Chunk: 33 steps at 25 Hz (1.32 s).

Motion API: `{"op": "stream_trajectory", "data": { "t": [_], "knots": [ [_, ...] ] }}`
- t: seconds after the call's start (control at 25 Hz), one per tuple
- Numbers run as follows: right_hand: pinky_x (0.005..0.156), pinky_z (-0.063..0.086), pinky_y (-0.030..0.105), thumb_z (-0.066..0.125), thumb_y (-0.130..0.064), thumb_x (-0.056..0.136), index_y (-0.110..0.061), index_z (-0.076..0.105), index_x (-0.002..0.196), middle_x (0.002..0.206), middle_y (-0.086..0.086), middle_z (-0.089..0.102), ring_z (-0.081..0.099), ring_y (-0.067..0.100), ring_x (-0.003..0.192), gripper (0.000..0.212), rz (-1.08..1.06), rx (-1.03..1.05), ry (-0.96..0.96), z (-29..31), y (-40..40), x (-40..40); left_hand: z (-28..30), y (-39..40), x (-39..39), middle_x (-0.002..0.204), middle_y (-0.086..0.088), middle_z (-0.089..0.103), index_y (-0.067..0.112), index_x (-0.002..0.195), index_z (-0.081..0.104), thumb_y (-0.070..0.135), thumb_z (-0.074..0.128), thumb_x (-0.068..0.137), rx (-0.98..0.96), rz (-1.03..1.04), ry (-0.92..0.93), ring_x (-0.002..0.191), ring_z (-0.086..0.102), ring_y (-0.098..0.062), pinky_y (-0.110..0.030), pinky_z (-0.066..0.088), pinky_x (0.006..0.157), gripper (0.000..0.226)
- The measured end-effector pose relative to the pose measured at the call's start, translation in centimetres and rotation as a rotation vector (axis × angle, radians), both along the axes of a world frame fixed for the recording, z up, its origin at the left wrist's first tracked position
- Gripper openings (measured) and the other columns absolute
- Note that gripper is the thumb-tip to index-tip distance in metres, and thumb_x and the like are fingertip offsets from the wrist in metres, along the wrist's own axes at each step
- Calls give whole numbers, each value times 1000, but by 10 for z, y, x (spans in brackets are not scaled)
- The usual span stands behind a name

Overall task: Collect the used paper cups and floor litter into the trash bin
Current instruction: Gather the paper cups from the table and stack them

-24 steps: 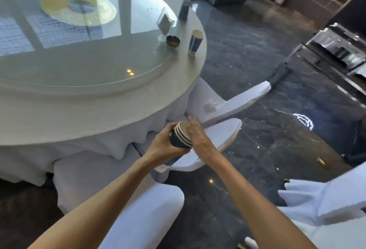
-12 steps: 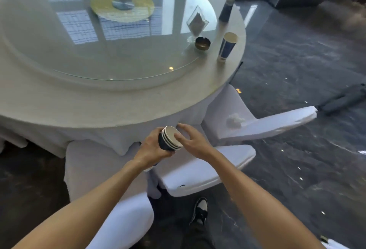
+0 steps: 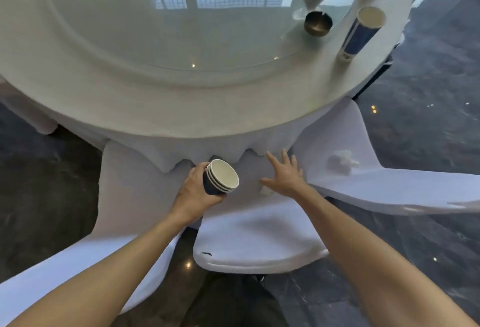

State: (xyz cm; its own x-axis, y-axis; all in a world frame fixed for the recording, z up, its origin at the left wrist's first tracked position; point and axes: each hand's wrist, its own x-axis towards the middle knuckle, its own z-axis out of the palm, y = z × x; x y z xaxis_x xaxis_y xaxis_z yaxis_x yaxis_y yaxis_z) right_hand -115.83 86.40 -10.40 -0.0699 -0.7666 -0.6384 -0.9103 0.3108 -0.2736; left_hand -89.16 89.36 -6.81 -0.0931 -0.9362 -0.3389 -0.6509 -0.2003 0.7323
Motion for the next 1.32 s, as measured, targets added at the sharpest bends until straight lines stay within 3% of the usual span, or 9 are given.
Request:
{"op": "stream_trajectory", "data": {
  "t": [0.2,0.48,0.56,0.64,0.76,0.92,1.0,1.08,1.32],
  "knots": [
    [118,18,68,64,-49,92,-38,4,162,171,9,-14,-7,42,156,93,114,104,80,-102,-32,-17,-77,-32,-26,133,1,57,22,137,54,24,95,66,60,-4,24,123,57,-15,-21,39,93,83],
    [120,21,64,62,-37,96,-41,-2,162,170,7,-22,-7,45,155,92,264,312,154,-225,-37,-12,-153,-42,-31,138,1,57,24,140,51,33,93,67,134,-12,18,125,56,-18,-30,45,97,84],
    [118,29,59,57,-34,99,-35,2,163,170,10,-17,7,46,154,85,254,405,139,-241,-29,-10,-161,-39,-29,139,1,57,25,141,50,33,93,67,151,-16,16,126,57,-18,-29,45,97,86],
    [117,37,47,49,-32,102,-23,20,162,169,14,11,32,42,148,68,300,498,96,-247,-21,-10,-163,-35,-27,139,2,58,25,140,50,35,93,66,172,-16,12,125,58,-18,-30,47,98,86],
    [109,45,38,49,-20,100,-11,50,146,152,12,49,52,33,135,47,340,500,72,-223,-18,-12,-151,-32,-31,136,3,58,26,137,52,37,93,65,200,-15,4,123,58,-17,-33,48,98,84],
    [78,48,36,54,-9,94,-7,48,126,122,17,59,60,34,105,33,158,327,-40,-142,-32,-26,-106,-32,-48,134,2,56,23,138,52,32,93,67,218,-51,31,125,55,-16,-27,43,96,82],
    [68,45,32,62,-19,88,-12,53,99,101,11,63,58,25,83,16,-28,178,-156,-100,-36,-31,-87,-35,-59,135,1,56,24,139,51,36,92,65,229,-69,35,127,55,-18,-30,44,99,85],
    [60,44,27,69,-29,86,-10,57,86,84,1,66,56,18,73,22,-218,15,-256,-44,-41,-41,-59,-38,-77,134,2,56,26,139,51,51,83,56,203,-91,50,127,55,-18,-32,46,100,92],
    [64,38,26,78,-33,86,-12,71,99,86,-4,57,53,12,82,26,-310,-358,-376,80,-44,-73,12,-51,-149,124,7,60,32,133,53,52,79,51,115,-166,108,117,59,-16,-39,52,97,88]
  ]
}}
